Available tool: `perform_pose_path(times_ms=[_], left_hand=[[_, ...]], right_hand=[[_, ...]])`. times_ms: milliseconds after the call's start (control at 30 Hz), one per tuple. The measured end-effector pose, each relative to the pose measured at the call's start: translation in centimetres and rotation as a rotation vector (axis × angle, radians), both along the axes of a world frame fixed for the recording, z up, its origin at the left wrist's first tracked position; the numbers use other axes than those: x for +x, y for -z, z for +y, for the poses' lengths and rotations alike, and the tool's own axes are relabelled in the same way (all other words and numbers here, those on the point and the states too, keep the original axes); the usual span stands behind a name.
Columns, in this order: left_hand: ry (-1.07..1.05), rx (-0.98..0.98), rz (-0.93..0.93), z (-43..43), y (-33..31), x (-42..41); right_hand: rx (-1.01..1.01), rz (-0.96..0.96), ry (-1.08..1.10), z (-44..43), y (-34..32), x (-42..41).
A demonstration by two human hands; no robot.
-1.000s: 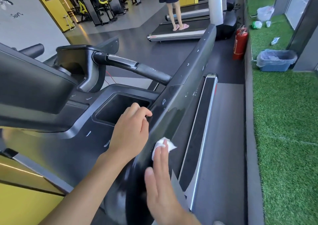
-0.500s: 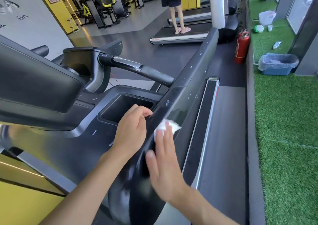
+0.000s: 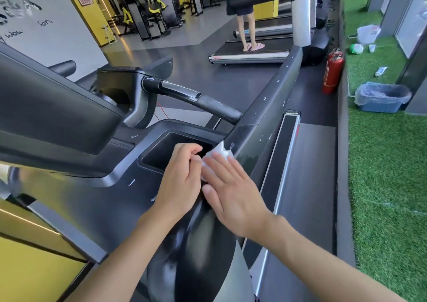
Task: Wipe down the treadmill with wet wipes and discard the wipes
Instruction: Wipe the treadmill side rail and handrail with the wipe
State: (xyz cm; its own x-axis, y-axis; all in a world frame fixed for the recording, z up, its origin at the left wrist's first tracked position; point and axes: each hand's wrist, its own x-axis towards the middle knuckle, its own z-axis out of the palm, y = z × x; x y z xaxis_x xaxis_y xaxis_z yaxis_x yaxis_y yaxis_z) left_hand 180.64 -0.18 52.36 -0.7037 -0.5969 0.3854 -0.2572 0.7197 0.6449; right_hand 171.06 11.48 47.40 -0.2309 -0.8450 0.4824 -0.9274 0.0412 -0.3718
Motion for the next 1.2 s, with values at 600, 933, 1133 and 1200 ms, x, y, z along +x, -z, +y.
perform_pose_path(times_ms=[600, 933, 1133, 1200], left_hand=[[-0.016, -0.109, -0.152, 0.7, -0.4, 0.0], [0.015, -0.096, -0.290, -0.1, -1.0, -3.3], [-0.016, 0.071, -0.187, -0.7, -0.7, -3.7], [-0.032, 0.173, -0.096, -0.7, -0.9, -3.5]], right_hand=[[0.088, 0.055, 0.068, -0.8, 0.1, -3.7], [-0.059, -0.059, -0.041, 0.6, 2.5, -3.3], [-0.144, -0.527, 0.149, -2.2, 3.5, -5.0], [-0.160, -0.471, 0.066, -0.9, 3.9, -2.4]])
